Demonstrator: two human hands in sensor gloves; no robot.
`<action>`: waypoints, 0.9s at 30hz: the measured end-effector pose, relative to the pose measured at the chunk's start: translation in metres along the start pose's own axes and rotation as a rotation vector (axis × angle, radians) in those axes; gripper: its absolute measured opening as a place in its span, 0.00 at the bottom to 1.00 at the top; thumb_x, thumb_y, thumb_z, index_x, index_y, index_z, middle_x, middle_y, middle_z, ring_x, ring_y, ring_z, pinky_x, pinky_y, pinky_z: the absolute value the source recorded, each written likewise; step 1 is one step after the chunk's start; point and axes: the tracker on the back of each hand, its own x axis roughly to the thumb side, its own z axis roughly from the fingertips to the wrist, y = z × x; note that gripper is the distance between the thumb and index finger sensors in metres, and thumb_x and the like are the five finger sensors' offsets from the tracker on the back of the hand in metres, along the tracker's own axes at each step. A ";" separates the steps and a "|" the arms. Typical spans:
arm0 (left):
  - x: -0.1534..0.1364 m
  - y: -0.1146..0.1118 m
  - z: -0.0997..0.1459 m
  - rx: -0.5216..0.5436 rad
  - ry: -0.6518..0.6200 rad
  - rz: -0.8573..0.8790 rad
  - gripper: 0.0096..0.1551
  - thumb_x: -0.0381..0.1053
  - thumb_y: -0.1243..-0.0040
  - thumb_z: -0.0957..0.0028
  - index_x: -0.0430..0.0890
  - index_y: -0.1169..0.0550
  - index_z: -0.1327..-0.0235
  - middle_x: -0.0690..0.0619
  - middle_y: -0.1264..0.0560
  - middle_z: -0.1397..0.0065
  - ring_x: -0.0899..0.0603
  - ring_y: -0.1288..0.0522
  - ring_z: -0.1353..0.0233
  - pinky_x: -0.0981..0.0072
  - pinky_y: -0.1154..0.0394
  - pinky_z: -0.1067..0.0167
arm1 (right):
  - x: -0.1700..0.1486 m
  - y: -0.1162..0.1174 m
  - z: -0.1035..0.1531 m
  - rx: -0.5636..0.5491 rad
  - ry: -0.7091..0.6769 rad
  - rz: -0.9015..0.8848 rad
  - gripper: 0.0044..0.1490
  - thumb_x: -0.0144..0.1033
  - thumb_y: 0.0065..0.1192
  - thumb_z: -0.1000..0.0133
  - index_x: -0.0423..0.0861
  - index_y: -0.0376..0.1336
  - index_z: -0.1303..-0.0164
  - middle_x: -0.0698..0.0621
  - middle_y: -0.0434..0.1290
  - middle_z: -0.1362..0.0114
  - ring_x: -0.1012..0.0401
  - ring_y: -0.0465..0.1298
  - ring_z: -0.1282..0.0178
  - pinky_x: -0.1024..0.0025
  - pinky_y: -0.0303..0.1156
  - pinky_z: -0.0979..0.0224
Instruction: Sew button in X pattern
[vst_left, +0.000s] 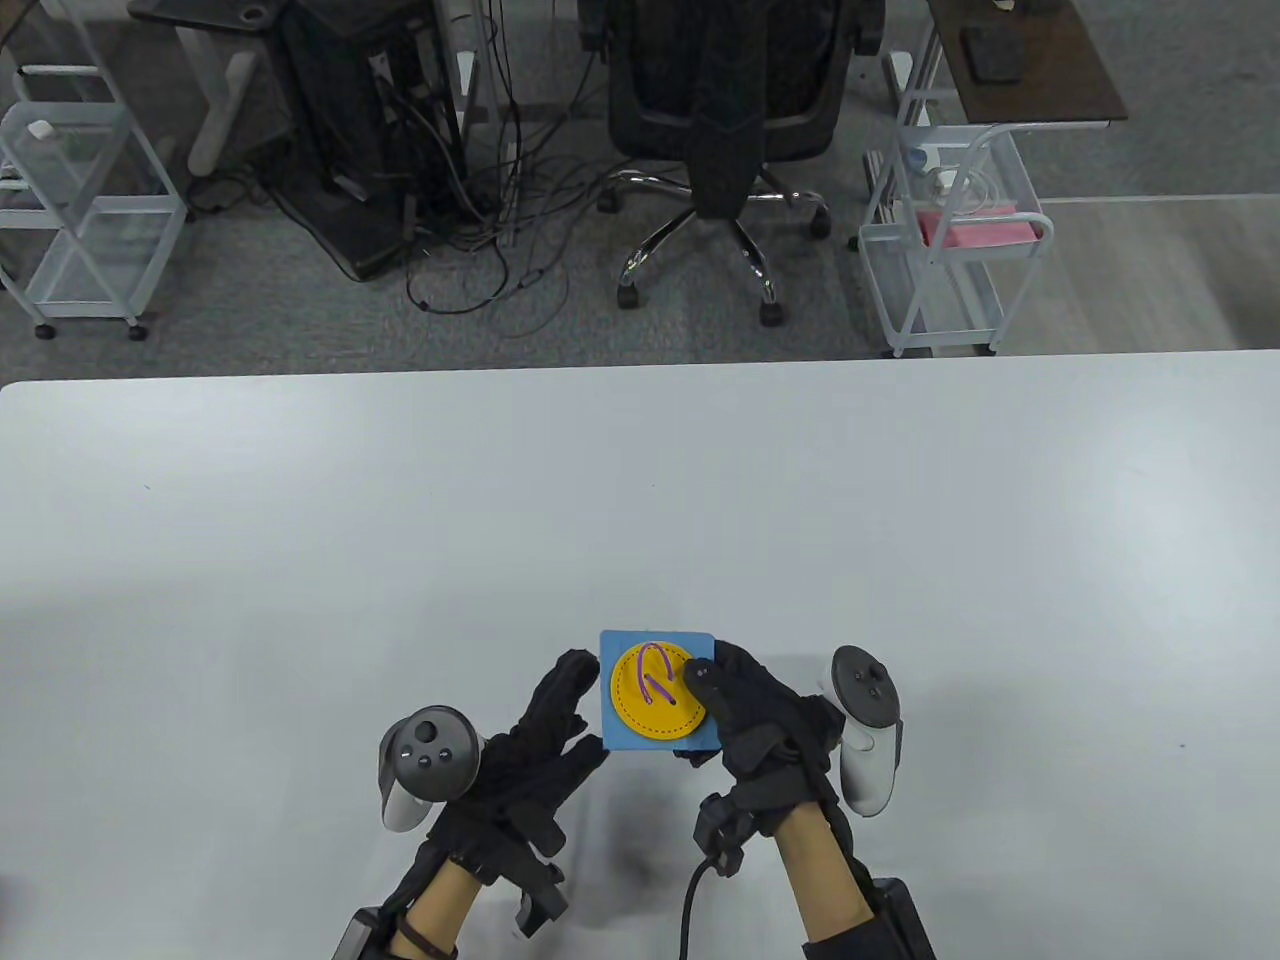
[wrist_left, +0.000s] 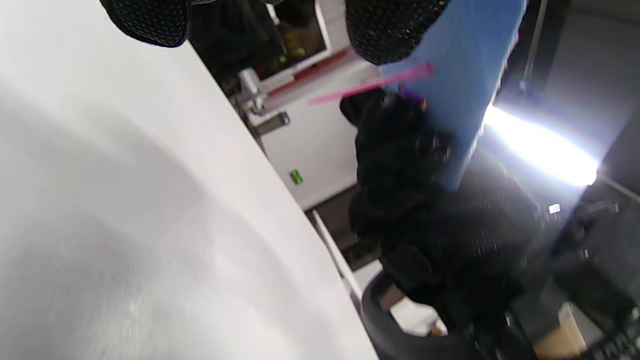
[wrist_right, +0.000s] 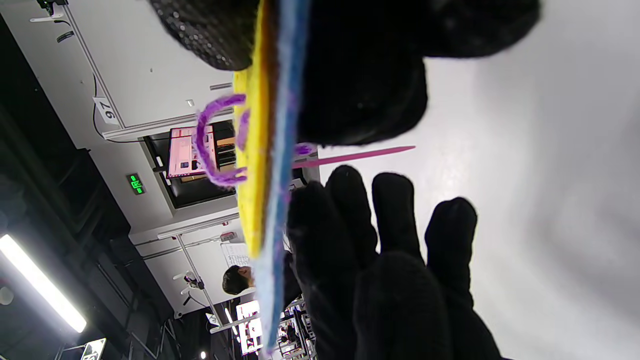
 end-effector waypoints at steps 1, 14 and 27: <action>0.002 -0.002 -0.001 -0.004 -0.007 -0.011 0.46 0.47 0.44 0.36 0.31 0.55 0.19 0.21 0.56 0.18 0.12 0.48 0.25 0.26 0.36 0.33 | 0.000 0.001 0.000 0.000 -0.004 0.006 0.30 0.39 0.56 0.38 0.42 0.58 0.26 0.44 0.76 0.44 0.59 0.81 0.64 0.63 0.77 0.55; 0.007 -0.013 0.000 0.078 -0.035 -0.056 0.40 0.51 0.43 0.37 0.35 0.42 0.19 0.28 0.37 0.21 0.23 0.26 0.31 0.41 0.22 0.40 | -0.003 0.013 0.000 0.047 -0.002 0.023 0.30 0.39 0.56 0.38 0.42 0.58 0.26 0.44 0.76 0.44 0.58 0.81 0.63 0.62 0.76 0.55; 0.009 -0.011 0.002 0.145 -0.024 -0.134 0.30 0.48 0.42 0.38 0.37 0.30 0.26 0.38 0.22 0.35 0.37 0.15 0.46 0.54 0.16 0.51 | -0.004 0.017 0.000 0.047 -0.004 0.034 0.30 0.39 0.56 0.38 0.42 0.58 0.26 0.44 0.75 0.44 0.58 0.81 0.63 0.62 0.76 0.54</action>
